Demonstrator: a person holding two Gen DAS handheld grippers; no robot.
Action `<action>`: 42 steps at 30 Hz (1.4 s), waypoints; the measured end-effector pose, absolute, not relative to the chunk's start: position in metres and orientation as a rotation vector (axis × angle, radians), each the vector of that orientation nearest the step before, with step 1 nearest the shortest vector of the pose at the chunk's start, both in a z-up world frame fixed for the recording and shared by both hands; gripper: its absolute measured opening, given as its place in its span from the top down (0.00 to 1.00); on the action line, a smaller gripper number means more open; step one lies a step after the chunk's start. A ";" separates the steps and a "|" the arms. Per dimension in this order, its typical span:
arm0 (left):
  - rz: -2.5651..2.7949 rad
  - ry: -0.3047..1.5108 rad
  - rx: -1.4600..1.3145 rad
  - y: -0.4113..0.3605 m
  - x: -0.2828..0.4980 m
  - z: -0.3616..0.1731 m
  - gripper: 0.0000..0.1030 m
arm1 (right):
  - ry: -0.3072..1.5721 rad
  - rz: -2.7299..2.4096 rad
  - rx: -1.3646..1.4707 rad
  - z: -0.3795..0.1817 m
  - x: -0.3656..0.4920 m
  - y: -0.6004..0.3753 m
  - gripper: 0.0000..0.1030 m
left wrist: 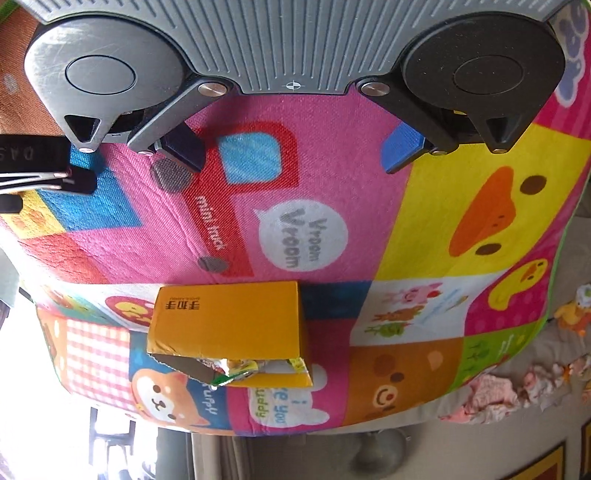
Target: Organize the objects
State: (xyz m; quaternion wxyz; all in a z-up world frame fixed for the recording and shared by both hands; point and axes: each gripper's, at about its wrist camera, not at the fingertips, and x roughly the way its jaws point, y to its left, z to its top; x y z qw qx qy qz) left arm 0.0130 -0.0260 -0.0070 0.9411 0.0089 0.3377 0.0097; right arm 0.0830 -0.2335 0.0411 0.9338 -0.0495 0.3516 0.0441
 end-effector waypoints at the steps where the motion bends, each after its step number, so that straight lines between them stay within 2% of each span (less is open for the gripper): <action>1: 0.012 0.680 0.023 -0.026 0.013 -0.008 0.00 | 0.692 0.093 -0.098 0.038 0.084 -0.235 0.00; 42: 0.009 0.682 0.016 -0.026 0.015 -0.008 0.00 | 0.676 0.177 -0.090 0.035 0.080 -0.229 0.00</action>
